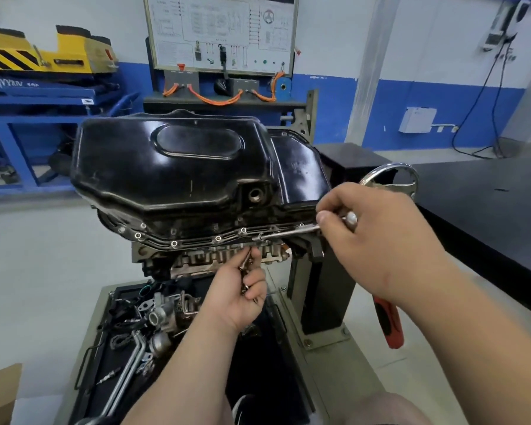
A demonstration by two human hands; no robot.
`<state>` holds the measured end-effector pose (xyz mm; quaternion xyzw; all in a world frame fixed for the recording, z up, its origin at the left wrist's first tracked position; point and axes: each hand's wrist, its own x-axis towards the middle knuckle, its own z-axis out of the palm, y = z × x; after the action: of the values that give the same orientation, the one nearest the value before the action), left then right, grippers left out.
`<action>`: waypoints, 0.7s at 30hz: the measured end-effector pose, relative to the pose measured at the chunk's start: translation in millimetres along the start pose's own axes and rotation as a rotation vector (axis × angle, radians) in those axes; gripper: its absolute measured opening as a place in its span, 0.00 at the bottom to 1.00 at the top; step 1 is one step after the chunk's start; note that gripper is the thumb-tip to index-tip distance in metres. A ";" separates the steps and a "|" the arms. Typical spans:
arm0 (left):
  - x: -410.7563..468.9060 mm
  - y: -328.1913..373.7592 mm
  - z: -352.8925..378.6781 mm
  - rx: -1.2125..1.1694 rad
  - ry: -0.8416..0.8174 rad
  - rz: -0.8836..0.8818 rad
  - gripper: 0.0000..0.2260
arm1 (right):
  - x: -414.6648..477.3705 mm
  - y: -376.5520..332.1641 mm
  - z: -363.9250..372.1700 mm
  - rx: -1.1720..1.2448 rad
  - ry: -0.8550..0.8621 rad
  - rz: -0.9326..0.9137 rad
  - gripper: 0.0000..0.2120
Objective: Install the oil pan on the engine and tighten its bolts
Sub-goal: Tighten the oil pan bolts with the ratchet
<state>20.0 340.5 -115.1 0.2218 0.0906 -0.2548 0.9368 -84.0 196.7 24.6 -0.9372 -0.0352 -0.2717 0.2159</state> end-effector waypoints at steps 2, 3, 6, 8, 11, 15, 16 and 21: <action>8.1 -15.6 10.8 -0.010 -0.014 -0.015 0.05 | -1.3 13.8 -4.9 0.014 0.012 0.027 0.04; 12.5 -23.3 14.9 -0.014 -0.022 -0.027 0.04 | -1.7 20.4 -7.1 0.017 0.013 0.041 0.05; 25.4 -45.2 23.5 0.007 -0.034 -0.066 0.07 | -2.0 39.0 -11.6 -0.008 0.007 0.063 0.05; 33.9 -56.7 28.3 0.038 -0.029 -0.089 0.10 | -2.1 50.7 -13.6 -0.038 -0.009 0.082 0.05; 46.0 -67.9 35.5 0.070 -0.035 -0.120 0.12 | -1.8 67.5 -17.2 -0.052 -0.018 0.123 0.06; 62.5 -76.4 41.1 0.084 -0.018 -0.115 0.12 | -0.2 83.8 -17.7 -0.030 0.008 0.173 0.06; 66.1 -77.9 42.5 0.086 -0.018 -0.108 0.11 | 0.5 86.1 -16.7 -0.031 0.014 0.176 0.06; 78.8 -80.4 46.4 0.057 -0.069 -0.099 0.05 | 7.3 91.4 -9.3 -0.034 0.037 0.175 0.05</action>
<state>48.3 222.5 -126.0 0.2347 0.0620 -0.3106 0.9190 -65.6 109.7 0.3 -0.9350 0.0556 -0.2695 0.2237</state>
